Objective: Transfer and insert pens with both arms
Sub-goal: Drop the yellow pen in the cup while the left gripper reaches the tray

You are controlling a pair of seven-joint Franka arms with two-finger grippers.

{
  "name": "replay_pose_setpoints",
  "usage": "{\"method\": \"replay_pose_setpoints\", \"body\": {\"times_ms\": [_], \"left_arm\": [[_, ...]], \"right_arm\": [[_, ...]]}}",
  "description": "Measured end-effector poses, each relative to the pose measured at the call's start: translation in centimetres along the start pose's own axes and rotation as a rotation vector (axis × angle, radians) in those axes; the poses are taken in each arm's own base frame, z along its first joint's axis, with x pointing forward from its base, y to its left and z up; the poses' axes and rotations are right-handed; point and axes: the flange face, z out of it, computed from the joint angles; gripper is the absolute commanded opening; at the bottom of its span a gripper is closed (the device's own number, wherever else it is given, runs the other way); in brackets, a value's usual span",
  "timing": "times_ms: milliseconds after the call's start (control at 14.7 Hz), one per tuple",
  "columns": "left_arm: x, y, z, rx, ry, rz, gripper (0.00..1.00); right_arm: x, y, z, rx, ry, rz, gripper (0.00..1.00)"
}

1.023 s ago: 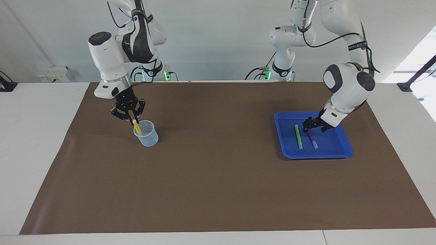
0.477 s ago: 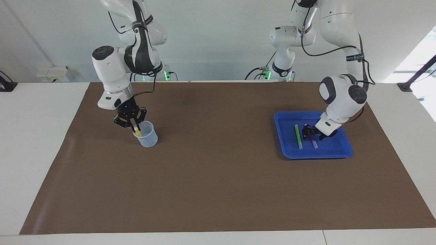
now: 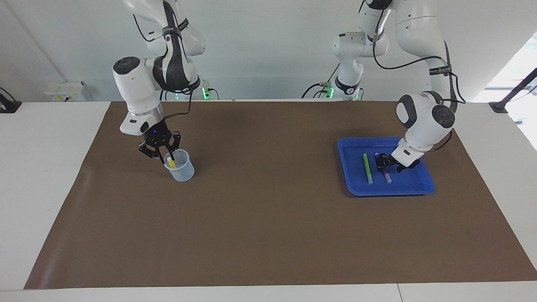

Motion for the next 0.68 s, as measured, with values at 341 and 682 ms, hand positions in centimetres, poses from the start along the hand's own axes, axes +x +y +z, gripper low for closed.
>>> {"method": "replay_pose_setpoints", "body": {"times_ms": [341, 682], "left_arm": [[-0.1, 0.0, 0.1, 0.0, -0.003, 0.001, 0.17], [-0.1, 0.1, 0.1, 0.0, -0.002, 0.001, 0.0]], "right_arm": [[-0.1, 0.9, -0.2, -0.005, 0.007, 0.017, 0.92], [1.6, 2.0, -2.7, -0.014, 0.036, 0.133, 1.0]]}}
